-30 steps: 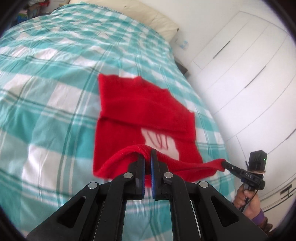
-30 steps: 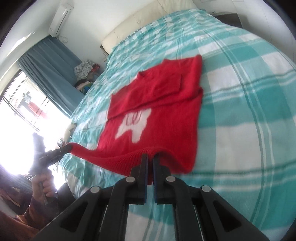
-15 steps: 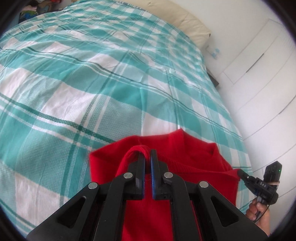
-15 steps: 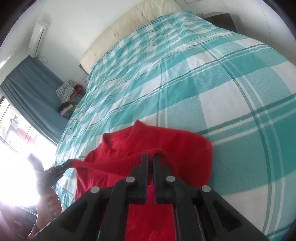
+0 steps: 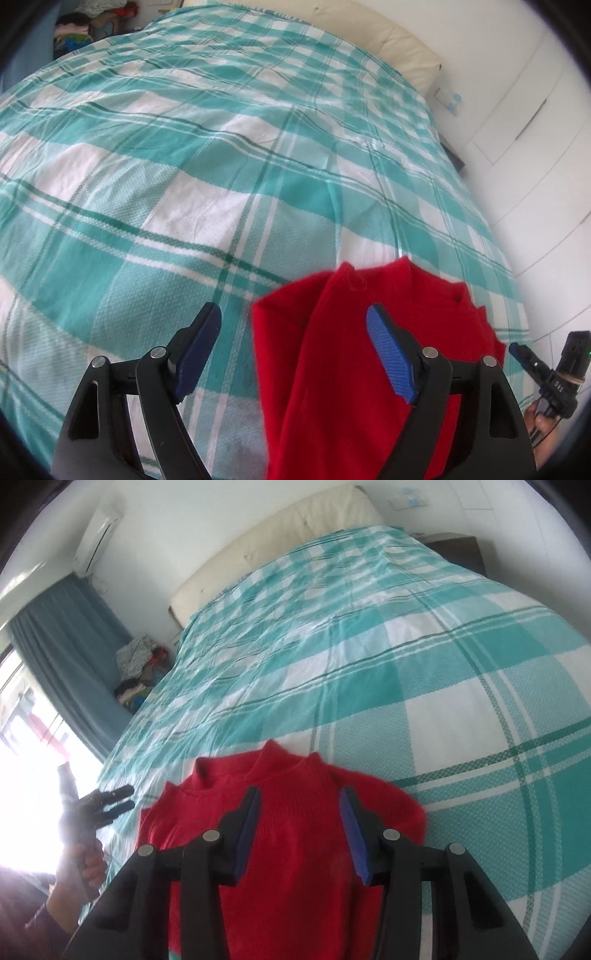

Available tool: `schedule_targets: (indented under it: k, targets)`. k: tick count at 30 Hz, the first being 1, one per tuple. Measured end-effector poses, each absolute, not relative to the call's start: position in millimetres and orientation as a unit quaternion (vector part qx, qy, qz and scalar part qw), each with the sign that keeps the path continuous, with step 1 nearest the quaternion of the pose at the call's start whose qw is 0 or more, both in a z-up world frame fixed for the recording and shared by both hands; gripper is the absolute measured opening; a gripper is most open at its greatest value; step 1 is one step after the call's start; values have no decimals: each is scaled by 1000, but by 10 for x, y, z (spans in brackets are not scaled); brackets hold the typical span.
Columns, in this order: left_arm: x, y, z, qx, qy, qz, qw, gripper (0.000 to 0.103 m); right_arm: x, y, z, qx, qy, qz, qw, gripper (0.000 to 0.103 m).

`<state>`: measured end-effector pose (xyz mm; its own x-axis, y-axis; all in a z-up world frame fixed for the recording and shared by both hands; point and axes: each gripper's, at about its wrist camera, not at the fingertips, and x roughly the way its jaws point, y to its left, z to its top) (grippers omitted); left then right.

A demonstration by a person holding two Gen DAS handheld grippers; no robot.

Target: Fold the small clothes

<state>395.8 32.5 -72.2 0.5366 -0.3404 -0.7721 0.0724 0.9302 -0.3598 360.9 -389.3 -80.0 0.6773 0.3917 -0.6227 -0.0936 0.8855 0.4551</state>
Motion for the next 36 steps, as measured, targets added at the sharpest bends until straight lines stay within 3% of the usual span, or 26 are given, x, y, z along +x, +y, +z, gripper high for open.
schedule_targets:
  k: [6, 10, 15, 30, 33, 36]
  targets:
    - [3069, 371, -739, -79, 451, -76, 886, 90, 3147, -3663, -1146, 110, 446, 117, 880, 45]
    - [2611, 442, -678, -59, 433, -50, 898, 95, 2758, -3873, -1192, 90, 434, 50, 895, 46]
    - [2407, 454, -638, -43, 422, -32, 905, 96, 2489, -4070, -1028, 93, 416, 24, 904, 65]
    - [2392, 497, -880, -13, 432, -8, 902, 96, 2747, -4185, -1090, 159, 412, 22, 897, 65]
    - [2312, 632, -1057, -27, 433, -9, 901, 96, 2913, -4308, -1191, 211, 424, 38, 880, 78]
    - [2262, 780, -1287, -52, 450, -7, 892, 96, 3092, -4357, -1293, 266, 431, 73, 859, 79]
